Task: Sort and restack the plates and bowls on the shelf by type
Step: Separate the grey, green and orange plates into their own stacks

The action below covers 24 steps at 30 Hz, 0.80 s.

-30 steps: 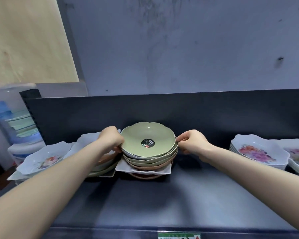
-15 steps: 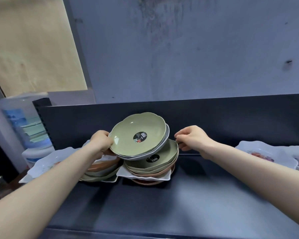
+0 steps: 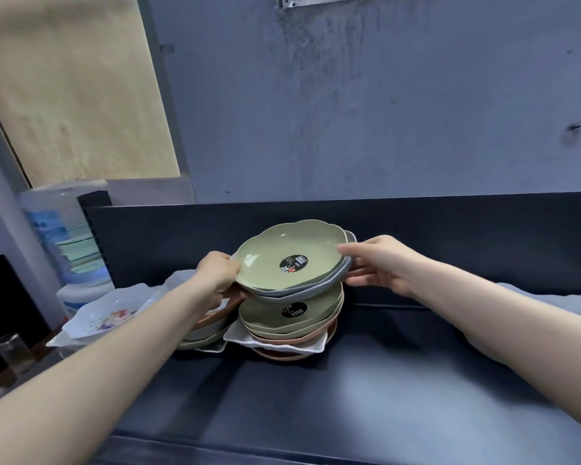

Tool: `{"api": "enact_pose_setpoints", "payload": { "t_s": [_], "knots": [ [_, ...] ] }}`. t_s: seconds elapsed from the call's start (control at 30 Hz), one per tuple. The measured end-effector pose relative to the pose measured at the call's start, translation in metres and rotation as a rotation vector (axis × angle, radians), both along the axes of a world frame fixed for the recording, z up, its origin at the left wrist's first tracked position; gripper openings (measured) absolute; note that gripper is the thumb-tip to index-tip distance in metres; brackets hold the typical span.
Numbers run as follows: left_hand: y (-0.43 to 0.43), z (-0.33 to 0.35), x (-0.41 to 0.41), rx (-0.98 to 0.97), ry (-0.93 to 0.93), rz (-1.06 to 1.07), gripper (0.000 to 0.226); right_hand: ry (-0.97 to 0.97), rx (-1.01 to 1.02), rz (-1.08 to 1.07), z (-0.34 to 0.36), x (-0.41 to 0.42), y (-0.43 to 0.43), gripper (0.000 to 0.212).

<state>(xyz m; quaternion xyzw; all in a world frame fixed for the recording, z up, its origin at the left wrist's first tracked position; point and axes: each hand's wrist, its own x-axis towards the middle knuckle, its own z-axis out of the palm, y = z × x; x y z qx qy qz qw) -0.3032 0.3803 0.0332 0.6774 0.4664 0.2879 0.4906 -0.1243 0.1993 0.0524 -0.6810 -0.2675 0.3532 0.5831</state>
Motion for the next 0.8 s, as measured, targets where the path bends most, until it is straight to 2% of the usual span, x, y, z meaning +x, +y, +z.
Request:
{"api": "enact_pose_setpoints", "payload": {
  "t_s": [0.13, 0.27, 0.37, 0.43, 0.5, 0.67, 0.8],
  "knots": [
    [-0.017, 0.012, 0.005, -0.043, -0.075, -0.022, 0.009, -0.165, -0.09, -0.099, -0.001, 0.01, 0.004, 0.027],
    [-0.028, 0.026, 0.002, -0.329, -0.145, -0.152, 0.013, -0.234, -0.11, -0.173, -0.001, 0.024, 0.006, 0.029],
    [-0.026, 0.027, -0.002, -0.454, -0.176, -0.227, 0.007, -0.34, -0.133, -0.195, -0.006, 0.03, 0.01, 0.025],
    [-0.024, 0.027, -0.004, -0.452, -0.183, -0.227, 0.005, -0.465, -0.184, -0.188, -0.005, 0.028, 0.012, 0.016],
    [-0.023, 0.027, -0.007, -0.438, -0.187, -0.211, 0.006, -0.539, -0.216, -0.179, -0.002, 0.025, 0.016, 0.017],
    [-0.022, 0.026, -0.024, -0.389, -0.213, -0.189, 0.007, -0.513, -0.169, -0.232, 0.004, 0.023, 0.03, 0.03],
    [-0.018, 0.026, -0.045, -0.373, -0.244, -0.122, 0.011, -0.572, -0.154, -0.269, 0.008, 0.016, 0.036, 0.03]
  ]
}}
